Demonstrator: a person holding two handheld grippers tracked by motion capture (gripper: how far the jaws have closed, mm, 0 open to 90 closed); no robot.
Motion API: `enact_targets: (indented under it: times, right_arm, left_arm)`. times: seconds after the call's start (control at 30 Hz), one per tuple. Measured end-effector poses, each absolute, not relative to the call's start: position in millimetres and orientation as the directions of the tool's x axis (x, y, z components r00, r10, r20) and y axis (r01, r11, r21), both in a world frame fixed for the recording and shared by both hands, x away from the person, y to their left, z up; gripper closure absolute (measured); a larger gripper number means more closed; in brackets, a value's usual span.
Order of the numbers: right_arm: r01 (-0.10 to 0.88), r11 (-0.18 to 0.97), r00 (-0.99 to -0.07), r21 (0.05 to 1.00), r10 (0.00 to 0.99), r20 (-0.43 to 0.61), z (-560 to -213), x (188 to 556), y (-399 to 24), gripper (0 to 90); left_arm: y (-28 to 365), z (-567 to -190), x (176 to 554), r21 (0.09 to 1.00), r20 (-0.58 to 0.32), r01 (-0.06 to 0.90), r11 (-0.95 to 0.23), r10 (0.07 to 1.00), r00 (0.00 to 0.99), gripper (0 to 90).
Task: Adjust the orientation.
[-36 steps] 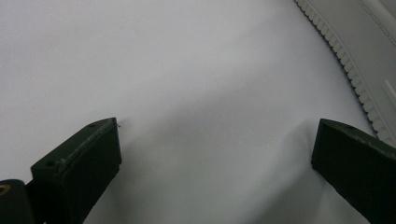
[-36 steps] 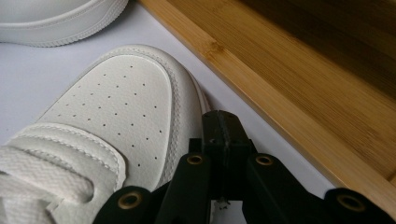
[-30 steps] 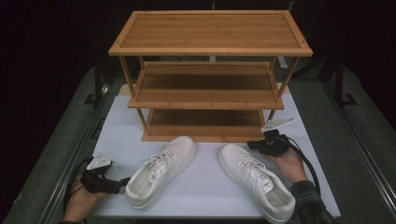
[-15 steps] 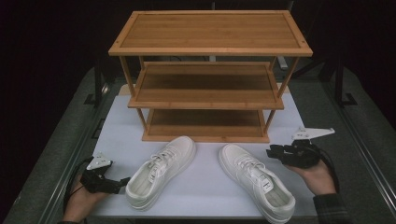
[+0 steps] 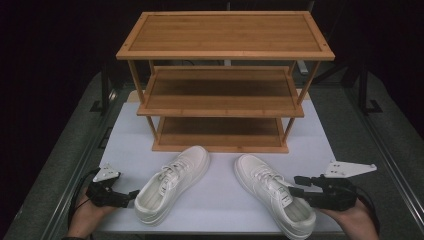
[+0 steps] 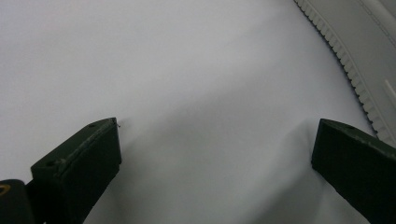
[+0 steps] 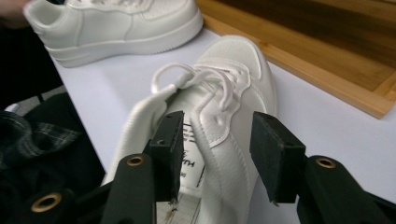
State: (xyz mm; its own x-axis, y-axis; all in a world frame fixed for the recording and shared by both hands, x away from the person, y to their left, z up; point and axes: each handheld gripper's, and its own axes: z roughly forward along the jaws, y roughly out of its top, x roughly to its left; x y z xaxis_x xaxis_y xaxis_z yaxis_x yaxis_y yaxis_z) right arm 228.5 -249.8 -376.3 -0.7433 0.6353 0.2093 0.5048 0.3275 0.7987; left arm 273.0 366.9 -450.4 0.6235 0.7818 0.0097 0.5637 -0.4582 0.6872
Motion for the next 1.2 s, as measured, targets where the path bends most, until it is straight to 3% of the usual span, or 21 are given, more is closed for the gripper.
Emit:
enact_targets:
  times: [0.1, 0.23, 0.37, 1.03, 1.2]
  right_arm:
    - [0.512, 0.335, -0.746, 0.791, 0.63, 0.216, -382.4, 234.5, -244.7, 54.6]
    - [0.474, 0.337, -0.771, 0.814, 0.604, 0.199, -383.5, 238.6, -240.6, 76.5]
    - [0.46, 0.33, -0.771, 0.824, 0.609, 0.186, -382.9, 239.1, -241.4, 82.7]
    - [0.41, 0.321, -0.787, 0.854, 0.598, 0.153, -376.9, 278.5, -191.6, 83.4]
    - [0.434, 0.326, -0.784, 0.84, 0.596, 0.173, -382.0, 279.5, -196.0, 75.9]
  left_arm:
    - [367.0, -450.3, 272.9, 0.687, 0.011, 0.563, -0.459, 0.781, 0.624, 1.0]
    - [367.0, -450.4, 273.0, 0.687, 0.009, 0.564, -0.458, 0.782, 0.624, 1.0]
    - [366.9, -450.4, 273.0, 0.687, 0.01, 0.564, -0.458, 0.782, 0.623, 1.0]
    - [367.1, -450.1, 273.0, 0.686, 0.011, 0.564, -0.461, 0.781, 0.625, 1.0]
    - [367.0, -450.2, 273.1, 0.687, 0.01, 0.563, -0.459, 0.781, 0.624, 1.0]
